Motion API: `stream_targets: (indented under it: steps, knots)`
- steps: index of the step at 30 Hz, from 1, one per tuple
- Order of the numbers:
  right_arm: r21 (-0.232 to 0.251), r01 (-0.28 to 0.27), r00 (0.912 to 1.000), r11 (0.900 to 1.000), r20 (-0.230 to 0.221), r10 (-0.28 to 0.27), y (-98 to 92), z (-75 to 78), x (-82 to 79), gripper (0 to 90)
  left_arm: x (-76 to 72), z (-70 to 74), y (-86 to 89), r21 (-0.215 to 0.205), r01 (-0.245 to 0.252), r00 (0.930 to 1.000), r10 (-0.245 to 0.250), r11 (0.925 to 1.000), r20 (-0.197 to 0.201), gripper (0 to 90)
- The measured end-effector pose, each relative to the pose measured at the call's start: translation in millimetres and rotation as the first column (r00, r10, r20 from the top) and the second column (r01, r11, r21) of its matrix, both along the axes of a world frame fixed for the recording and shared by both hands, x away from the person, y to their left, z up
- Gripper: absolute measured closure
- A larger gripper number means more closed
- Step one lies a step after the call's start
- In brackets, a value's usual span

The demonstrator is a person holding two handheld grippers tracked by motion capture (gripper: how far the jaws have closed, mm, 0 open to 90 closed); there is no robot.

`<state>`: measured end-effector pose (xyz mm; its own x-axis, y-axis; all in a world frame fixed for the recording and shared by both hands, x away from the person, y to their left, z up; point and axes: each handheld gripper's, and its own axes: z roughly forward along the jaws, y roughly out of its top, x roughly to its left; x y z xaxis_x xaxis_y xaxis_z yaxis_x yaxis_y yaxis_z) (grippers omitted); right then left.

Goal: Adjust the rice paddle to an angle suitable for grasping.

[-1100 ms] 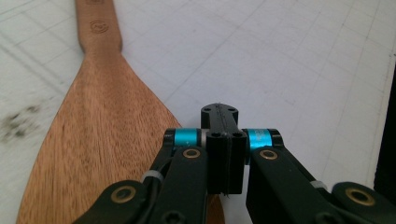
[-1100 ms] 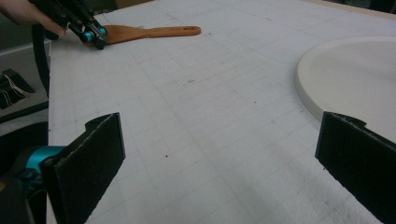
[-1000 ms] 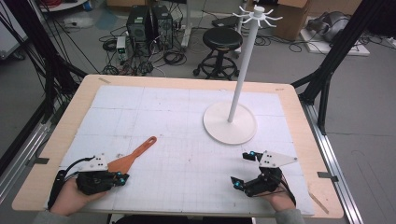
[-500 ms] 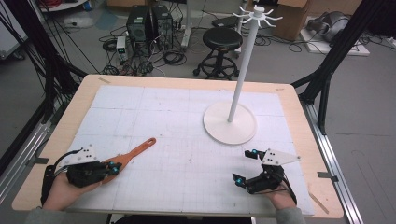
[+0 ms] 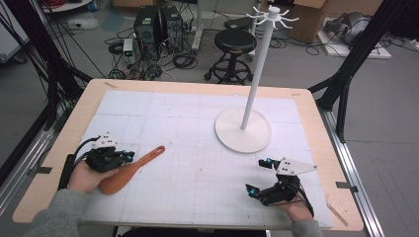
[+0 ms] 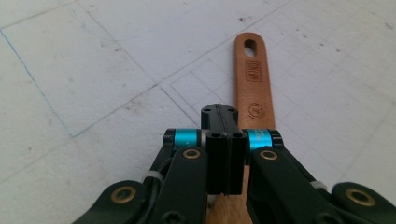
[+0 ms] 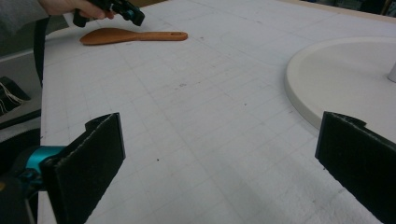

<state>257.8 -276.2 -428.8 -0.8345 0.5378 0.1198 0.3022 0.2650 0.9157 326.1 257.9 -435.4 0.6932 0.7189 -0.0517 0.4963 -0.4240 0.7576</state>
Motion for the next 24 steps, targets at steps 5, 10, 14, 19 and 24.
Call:
stream_targets:
  steps: [5,10,14,19,24]
  knots:
    - [0.000,-0.003,1.0000,1.000,0.005,0.003,-0.5,-0.2,1.0,0.0,8.3,-3.7,-14.3,0.045,0.028,0.9996,-0.028,0.9986,-0.008,89.7]
    - [0.001,-0.003,1.0000,1.000,0.003,0.003,-0.6,-0.2,1.0,0.0,8.7,-5.8,-18.8,0.058,0.040,0.9992,-0.040,0.9976,0.005,89.7]
    - [0.000,-0.002,1.0000,1.000,0.006,0.002,-0.6,0.1,0.5,0.0,3.1,-3.6,-22.2,0.087,0.048,0.9989,-0.048,0.9951,-0.002,89.8]
    - [-0.007,-0.005,1.0000,1.000,-0.006,0.005,0.5,-0.8,0.2,0.0,-5.7,-5.0,-20.2,0.061,0.082,0.9966,-0.082,0.9947,-0.009,89.8]
    - [-0.013,-0.007,0.9999,1.000,-0.010,0.007,1.5,-2.5,0.0,0.0,-16.1,-7.6,-19.4,0.026,0.084,0.9964,-0.084,0.9961,-0.006,89.8]
